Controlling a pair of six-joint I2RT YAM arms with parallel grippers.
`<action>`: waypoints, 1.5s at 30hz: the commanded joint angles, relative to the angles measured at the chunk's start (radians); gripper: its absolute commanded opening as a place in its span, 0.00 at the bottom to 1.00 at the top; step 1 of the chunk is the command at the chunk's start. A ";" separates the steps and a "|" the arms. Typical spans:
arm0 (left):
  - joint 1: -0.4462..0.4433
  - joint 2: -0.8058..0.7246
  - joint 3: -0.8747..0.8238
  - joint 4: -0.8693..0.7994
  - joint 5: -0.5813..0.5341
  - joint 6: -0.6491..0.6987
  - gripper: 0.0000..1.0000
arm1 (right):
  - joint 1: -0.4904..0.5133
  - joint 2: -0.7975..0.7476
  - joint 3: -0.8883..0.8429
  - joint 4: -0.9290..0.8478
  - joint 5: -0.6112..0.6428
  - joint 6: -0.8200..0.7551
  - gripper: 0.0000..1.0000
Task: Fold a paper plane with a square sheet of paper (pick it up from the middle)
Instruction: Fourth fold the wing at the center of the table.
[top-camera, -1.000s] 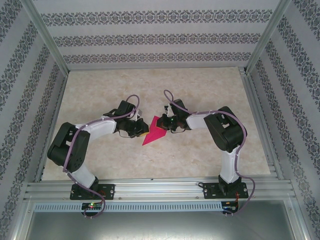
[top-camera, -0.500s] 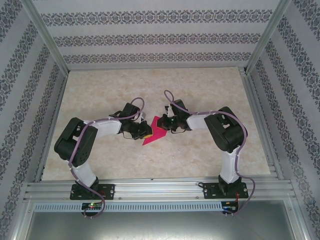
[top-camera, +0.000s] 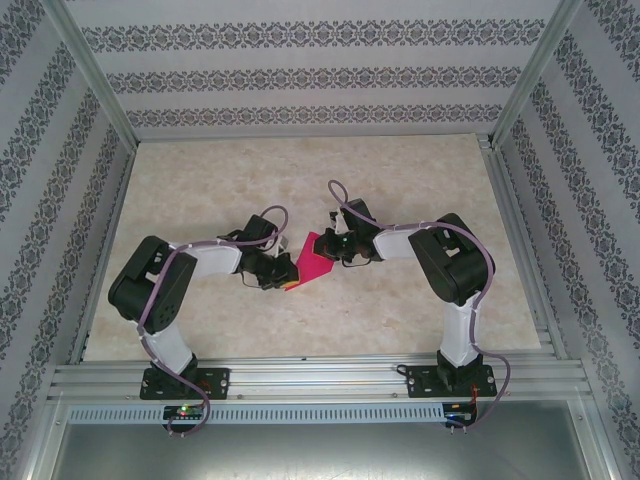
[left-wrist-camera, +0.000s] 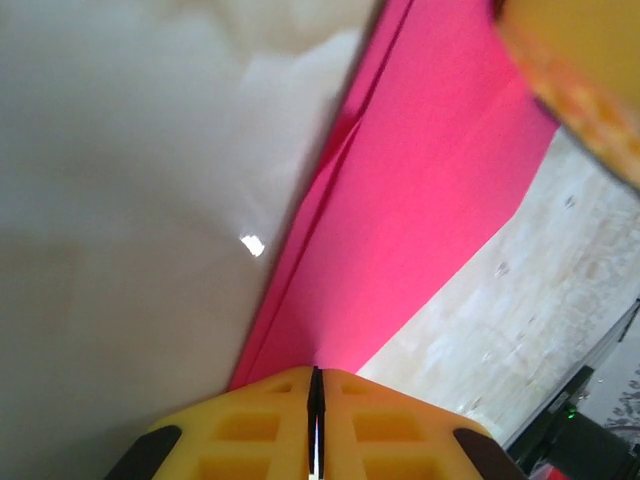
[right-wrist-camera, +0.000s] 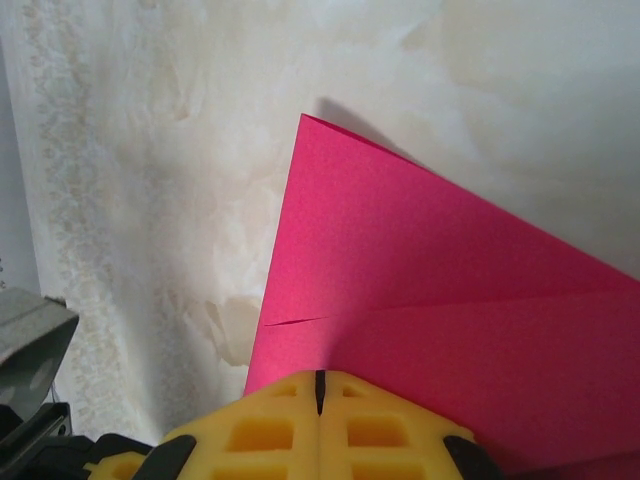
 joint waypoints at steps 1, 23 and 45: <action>-0.011 -0.045 -0.036 -0.169 -0.056 0.074 0.13 | -0.001 0.071 -0.060 -0.176 0.121 -0.013 0.05; -0.019 -0.063 0.082 -0.033 -0.011 0.032 0.15 | 0.015 0.076 -0.058 -0.143 0.101 0.011 0.07; -0.031 0.121 0.075 -0.133 -0.145 0.136 0.07 | 0.016 -0.019 0.081 -0.257 0.043 -0.015 0.11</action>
